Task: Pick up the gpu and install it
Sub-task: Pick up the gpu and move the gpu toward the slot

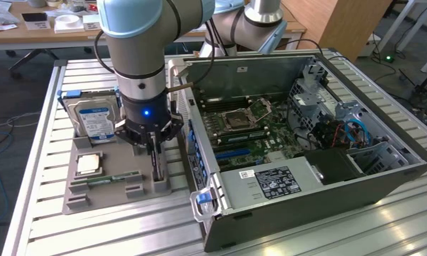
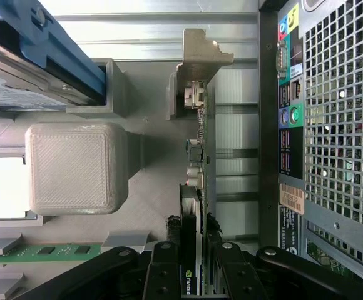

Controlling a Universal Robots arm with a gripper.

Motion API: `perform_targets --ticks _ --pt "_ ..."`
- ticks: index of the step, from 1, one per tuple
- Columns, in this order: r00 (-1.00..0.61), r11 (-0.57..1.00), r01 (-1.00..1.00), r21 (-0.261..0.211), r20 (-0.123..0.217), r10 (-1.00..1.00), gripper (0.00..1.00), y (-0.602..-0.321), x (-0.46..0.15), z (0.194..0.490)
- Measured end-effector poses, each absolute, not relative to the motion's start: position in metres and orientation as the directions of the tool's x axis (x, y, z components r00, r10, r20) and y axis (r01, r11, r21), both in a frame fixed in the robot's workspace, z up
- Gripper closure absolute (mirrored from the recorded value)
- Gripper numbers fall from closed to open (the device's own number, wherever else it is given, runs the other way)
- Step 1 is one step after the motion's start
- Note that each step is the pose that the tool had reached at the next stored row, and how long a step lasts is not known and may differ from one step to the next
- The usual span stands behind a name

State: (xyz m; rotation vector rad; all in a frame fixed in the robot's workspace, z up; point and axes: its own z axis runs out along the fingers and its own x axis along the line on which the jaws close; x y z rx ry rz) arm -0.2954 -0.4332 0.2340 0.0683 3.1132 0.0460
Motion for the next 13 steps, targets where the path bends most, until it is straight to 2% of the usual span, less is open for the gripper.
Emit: perform_targets --ticks 13 --pt "-0.999 0.999 0.043 0.03 -0.027 0.044 0.74 -0.433 -0.295 0.255"
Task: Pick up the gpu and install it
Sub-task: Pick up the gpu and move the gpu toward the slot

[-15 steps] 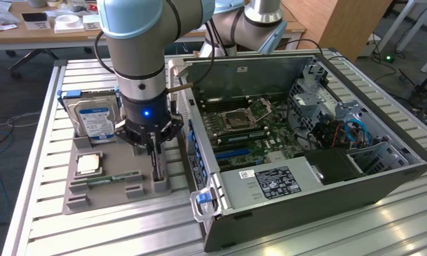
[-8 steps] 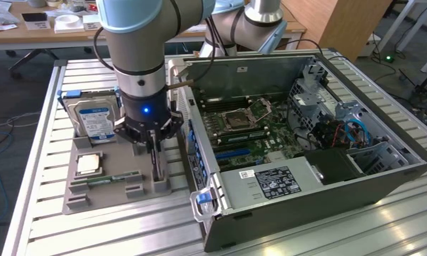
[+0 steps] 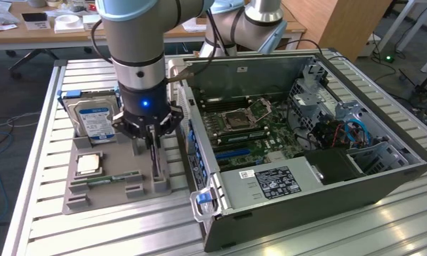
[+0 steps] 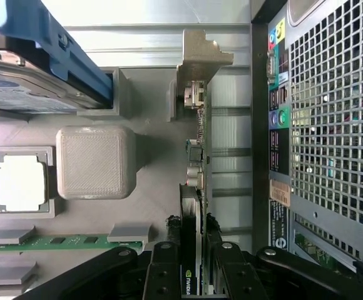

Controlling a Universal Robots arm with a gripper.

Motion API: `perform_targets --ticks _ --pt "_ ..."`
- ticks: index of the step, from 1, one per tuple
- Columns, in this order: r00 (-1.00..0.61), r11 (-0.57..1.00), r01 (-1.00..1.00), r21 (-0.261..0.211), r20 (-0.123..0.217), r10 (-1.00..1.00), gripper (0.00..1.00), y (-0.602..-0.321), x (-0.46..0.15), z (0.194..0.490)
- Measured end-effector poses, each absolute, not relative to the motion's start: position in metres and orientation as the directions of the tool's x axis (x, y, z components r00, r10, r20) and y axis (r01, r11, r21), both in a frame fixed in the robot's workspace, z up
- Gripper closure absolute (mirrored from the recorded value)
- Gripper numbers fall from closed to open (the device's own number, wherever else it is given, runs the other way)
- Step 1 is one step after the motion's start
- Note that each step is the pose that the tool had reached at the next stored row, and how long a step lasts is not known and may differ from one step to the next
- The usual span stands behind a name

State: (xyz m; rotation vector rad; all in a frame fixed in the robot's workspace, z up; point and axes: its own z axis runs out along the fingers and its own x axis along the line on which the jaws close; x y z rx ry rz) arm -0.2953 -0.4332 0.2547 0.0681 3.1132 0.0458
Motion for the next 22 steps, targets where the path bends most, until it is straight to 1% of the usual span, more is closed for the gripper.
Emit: perform_targets --ticks 6,22 --pt "-0.999 0.999 0.043 0.03 -0.027 0.044 0.74 -0.433 -0.295 0.267" --pt "-0.999 0.999 0.043 0.03 -0.027 0.044 0.74 -0.432 -0.295 0.32"
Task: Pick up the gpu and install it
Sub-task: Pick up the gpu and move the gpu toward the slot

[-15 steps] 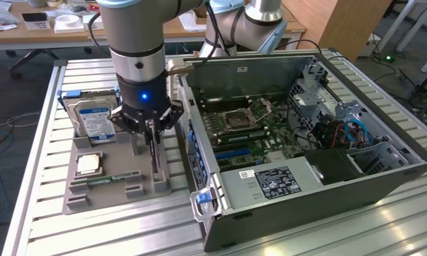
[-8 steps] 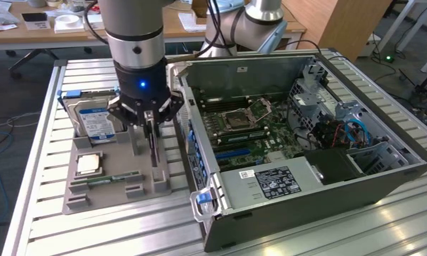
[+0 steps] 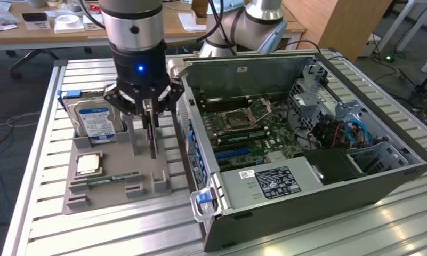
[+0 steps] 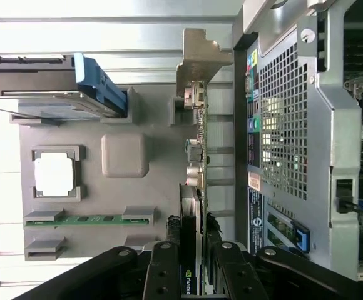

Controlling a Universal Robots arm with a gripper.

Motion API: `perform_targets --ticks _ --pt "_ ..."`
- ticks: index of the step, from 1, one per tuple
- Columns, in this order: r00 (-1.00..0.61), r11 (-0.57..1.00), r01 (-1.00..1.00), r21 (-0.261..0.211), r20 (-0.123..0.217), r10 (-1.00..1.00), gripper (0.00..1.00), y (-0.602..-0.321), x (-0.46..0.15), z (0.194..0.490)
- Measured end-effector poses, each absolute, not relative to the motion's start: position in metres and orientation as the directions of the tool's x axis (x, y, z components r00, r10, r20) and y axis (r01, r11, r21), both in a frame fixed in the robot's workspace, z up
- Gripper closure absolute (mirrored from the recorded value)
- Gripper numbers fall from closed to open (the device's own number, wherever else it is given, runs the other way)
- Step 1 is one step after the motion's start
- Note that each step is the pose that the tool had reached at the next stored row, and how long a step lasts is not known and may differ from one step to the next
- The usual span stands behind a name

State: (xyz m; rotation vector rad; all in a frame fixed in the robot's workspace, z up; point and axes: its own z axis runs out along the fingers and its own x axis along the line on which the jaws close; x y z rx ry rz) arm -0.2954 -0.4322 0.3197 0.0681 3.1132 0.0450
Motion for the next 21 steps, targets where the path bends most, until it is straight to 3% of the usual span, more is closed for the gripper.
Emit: perform_targets --ticks 21 --pt "-0.999 0.999 0.043 0.029 -0.027 0.044 0.74 -0.432 -0.295 0.392"
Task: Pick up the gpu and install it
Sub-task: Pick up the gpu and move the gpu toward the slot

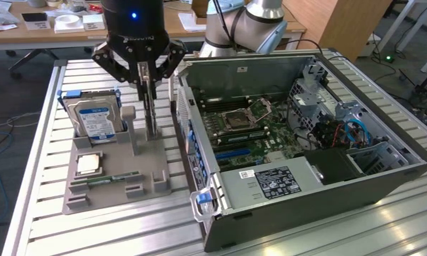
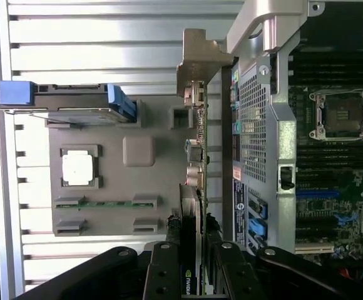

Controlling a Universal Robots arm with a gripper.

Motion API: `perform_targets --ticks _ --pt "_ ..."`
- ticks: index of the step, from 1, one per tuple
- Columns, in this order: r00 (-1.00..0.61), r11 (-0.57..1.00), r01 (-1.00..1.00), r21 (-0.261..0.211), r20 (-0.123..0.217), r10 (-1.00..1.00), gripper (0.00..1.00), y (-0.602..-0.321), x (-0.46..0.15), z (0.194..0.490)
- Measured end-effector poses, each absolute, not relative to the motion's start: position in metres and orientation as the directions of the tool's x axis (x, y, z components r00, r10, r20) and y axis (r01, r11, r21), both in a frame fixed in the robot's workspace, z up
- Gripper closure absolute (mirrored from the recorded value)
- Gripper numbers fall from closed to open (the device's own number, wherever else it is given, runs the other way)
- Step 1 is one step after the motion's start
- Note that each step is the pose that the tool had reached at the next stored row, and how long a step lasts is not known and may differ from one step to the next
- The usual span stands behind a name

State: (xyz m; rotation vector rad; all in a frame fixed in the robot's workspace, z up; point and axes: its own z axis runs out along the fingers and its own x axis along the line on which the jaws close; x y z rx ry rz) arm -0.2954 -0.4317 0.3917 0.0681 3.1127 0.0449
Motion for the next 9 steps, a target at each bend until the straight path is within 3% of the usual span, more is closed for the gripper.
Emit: perform_targets --ticks 9 --pt "-0.999 0.999 0.043 0.03 -0.029 0.044 0.74 -0.432 -0.295 0.424"
